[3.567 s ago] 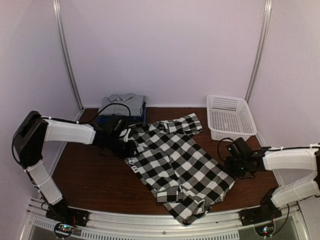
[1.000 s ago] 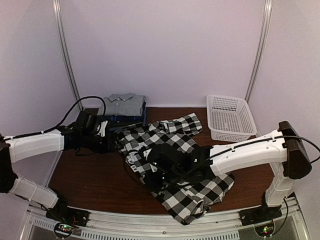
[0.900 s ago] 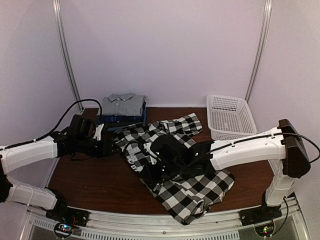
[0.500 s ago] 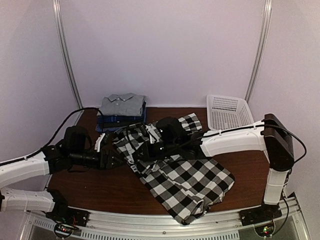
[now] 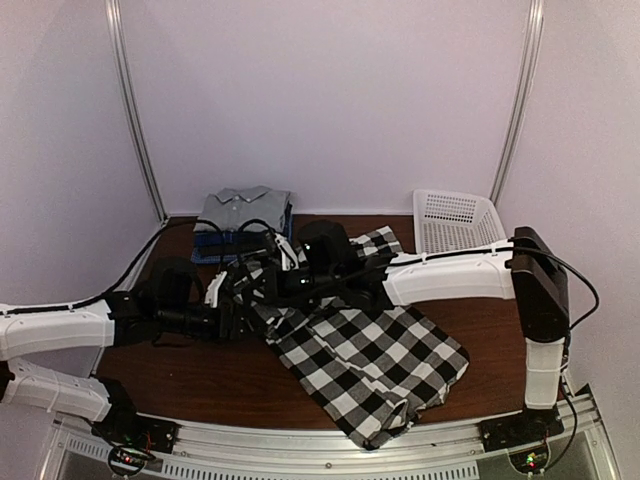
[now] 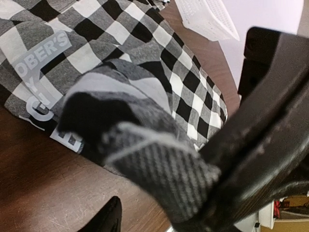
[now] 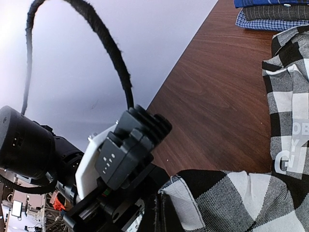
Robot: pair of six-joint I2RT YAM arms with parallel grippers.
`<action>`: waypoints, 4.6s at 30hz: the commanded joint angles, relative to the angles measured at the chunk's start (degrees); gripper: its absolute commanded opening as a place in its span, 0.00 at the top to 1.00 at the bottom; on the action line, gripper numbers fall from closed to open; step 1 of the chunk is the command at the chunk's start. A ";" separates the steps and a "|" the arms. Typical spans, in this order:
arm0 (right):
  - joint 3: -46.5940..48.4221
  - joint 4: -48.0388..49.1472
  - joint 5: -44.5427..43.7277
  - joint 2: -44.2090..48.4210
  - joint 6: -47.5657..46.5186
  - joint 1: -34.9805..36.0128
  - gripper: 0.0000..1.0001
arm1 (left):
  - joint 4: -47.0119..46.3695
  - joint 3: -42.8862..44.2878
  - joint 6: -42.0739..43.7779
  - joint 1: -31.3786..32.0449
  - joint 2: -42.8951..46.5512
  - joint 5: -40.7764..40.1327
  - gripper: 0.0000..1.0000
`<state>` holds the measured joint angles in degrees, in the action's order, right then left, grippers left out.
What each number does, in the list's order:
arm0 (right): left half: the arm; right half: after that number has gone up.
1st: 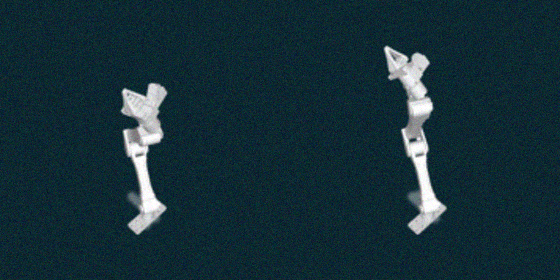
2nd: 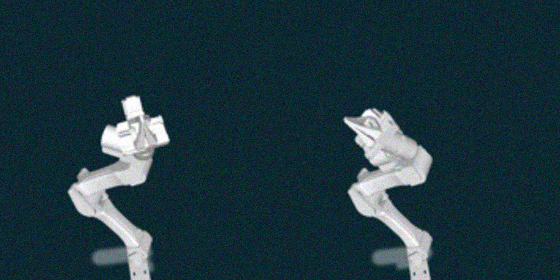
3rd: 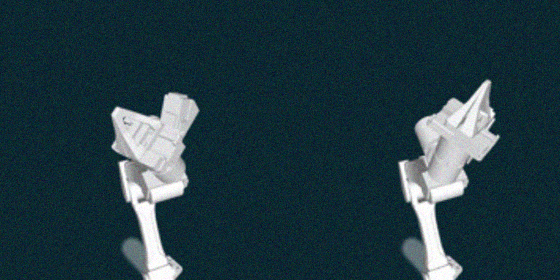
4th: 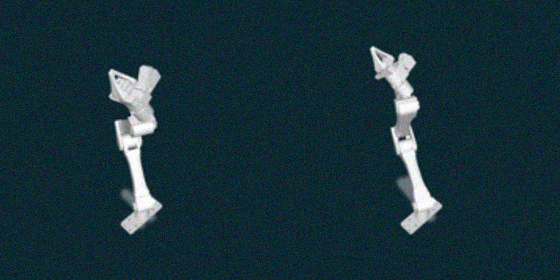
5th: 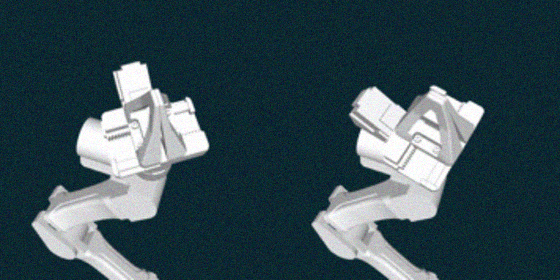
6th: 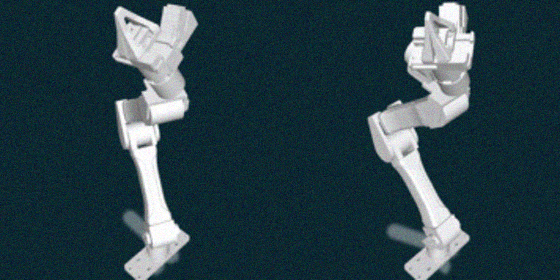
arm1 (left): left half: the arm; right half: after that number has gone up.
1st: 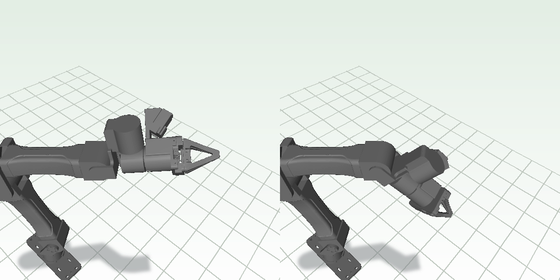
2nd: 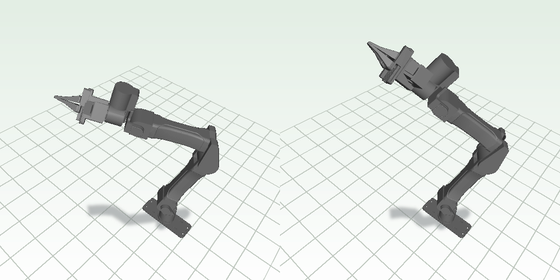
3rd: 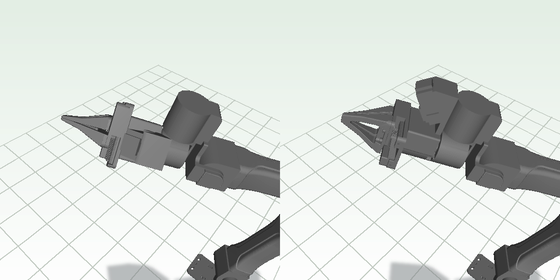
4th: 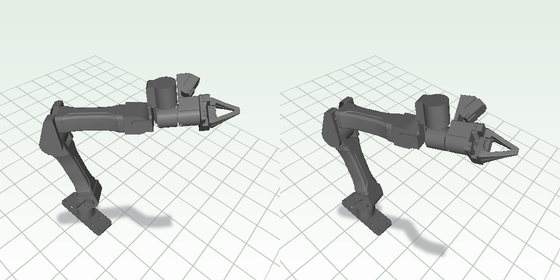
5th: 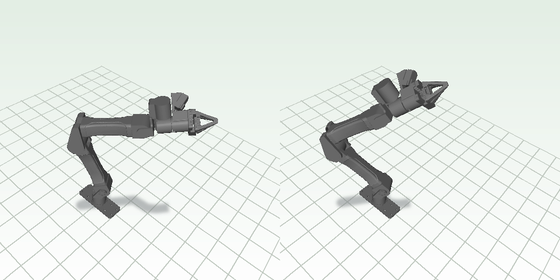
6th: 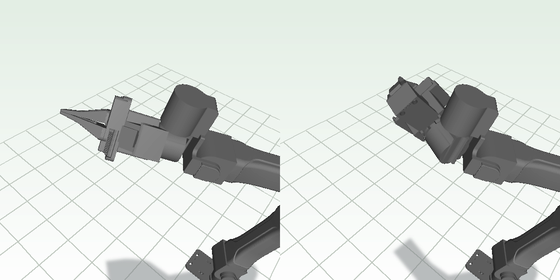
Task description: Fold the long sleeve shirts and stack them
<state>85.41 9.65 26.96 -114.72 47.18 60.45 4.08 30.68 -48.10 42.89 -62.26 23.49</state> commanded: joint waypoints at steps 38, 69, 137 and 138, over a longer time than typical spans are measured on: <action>-18.50 -24.69 -22.48 17.07 -19.85 -4.94 0.54 | 48.54 33.45 -0.96 0.44 35.57 -50.64 1.00; -36.97 -33.56 -31.19 35.46 -13.91 16.14 0.24 | 50.71 30.55 -2.86 0.44 35.25 -54.33 1.00; -34.79 -23.10 -34.96 27.46 -16.92 -11.05 0.35 | 4.89 20.50 3.35 -4.39 -24.96 -19.45 0.43; -32.83 -23.31 -35.34 26.00 -17.62 -11.60 0.33 | 4.82 20.75 3.62 -4.69 -25.82 -19.05 0.43</action>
<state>46.72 -14.76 -5.10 -85.12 32.23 50.98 14.63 48.66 -47.37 39.42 -85.32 0.32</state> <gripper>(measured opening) 0.645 0.574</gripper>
